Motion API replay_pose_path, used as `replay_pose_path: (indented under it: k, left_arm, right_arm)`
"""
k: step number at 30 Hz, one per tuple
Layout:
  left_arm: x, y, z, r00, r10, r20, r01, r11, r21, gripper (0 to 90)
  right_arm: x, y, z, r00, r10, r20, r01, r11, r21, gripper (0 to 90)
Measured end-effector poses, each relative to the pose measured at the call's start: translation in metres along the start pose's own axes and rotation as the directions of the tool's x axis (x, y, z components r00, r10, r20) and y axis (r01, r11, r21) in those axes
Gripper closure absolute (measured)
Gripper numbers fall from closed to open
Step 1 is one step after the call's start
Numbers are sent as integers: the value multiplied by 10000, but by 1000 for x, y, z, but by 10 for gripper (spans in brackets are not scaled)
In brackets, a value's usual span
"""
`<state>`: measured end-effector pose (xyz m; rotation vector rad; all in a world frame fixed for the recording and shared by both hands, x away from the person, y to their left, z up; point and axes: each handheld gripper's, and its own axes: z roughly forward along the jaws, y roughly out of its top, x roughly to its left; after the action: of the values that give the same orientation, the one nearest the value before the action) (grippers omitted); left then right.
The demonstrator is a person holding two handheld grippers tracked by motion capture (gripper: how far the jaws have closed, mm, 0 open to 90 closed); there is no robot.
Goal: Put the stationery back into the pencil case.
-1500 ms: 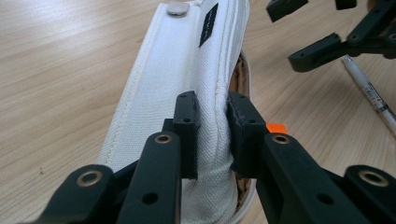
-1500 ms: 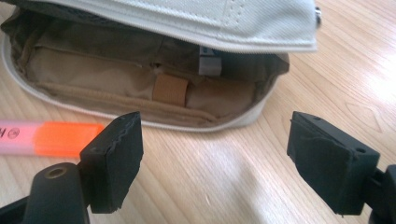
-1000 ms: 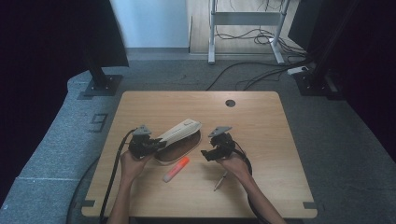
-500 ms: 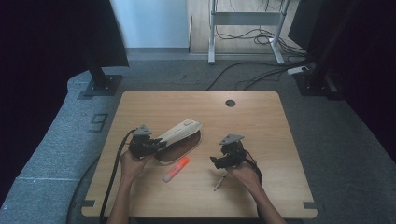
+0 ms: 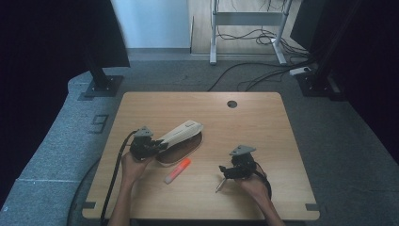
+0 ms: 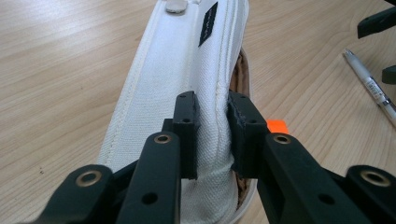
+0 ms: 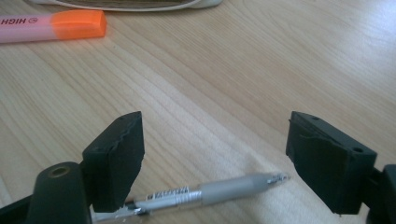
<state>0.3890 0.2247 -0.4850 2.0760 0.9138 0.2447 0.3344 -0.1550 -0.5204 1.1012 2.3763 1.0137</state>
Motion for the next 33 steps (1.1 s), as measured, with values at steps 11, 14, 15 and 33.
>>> replay_pose_path:
  k: [11,14,15,33]
  left_arm:
    - [-1,0,0,10000,27,-8,-27,10000,44,746]
    - [-1,0,0,10000,41,-2,-40,10000,57,746]
    - [-1,0,0,10000,43,-3,-43,10000,63,746]
    - [-2,0,1,10000,83,-5,-83,9999,122,743]
  right_arm:
    - [6,-17,0,9995,320,86,-321,9994,154,225]
    - [7,-21,0,9991,418,96,-420,9989,193,236]
    - [7,-23,1,9992,404,75,-406,9990,180,239]
    - [11,-32,0,9973,535,506,-559,9973,479,365]
